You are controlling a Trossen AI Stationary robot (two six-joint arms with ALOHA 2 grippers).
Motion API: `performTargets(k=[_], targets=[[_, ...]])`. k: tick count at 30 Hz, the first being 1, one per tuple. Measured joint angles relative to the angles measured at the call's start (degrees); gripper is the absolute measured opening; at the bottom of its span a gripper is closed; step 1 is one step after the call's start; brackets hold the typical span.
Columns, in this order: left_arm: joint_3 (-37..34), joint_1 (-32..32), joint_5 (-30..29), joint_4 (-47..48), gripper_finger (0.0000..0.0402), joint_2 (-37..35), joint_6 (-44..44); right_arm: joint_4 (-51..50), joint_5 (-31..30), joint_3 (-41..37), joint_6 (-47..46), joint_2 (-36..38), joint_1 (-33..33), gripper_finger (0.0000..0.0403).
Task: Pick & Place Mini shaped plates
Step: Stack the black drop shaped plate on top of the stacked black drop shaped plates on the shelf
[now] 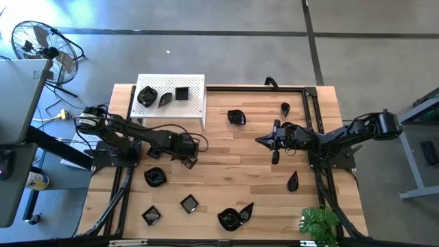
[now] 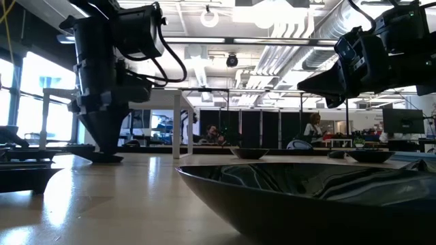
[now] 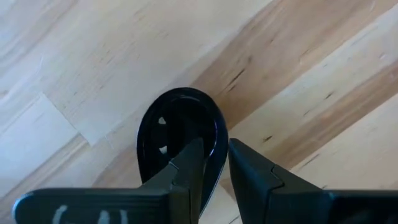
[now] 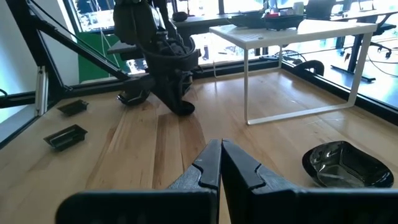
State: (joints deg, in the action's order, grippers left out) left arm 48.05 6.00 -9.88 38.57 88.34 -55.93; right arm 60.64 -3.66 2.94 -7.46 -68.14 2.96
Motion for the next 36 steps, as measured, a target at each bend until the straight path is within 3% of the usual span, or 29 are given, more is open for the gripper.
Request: performTargets(k=[11, 20, 27, 36], targets=[[0.0, 0.0, 2.6, -1.1, 0.007, 2.9, 4.2, 0.0, 0.0, 0.0, 0.0, 0.0, 0.0, 0.0], [3.6, 0.0, 1.4, 0.7, 0.0005, 3.5, 6.6, -0.4, -0.9, 0.0, 0.0, 0.0, 0.0, 0.0], [10.8, 0.0, -0.8, 9.0, 0.0003, 3.5, 7.9, -0.4, -0.9, 0.0, 0.0, 0.0, 0.0, 0.0], [22.6, -0.9, -9.0, 30.7, 0.0002, -2.6, 3.6, -0.7, -0.7, 0.0, 0.0, 0.0, 0.0, 0.0]])
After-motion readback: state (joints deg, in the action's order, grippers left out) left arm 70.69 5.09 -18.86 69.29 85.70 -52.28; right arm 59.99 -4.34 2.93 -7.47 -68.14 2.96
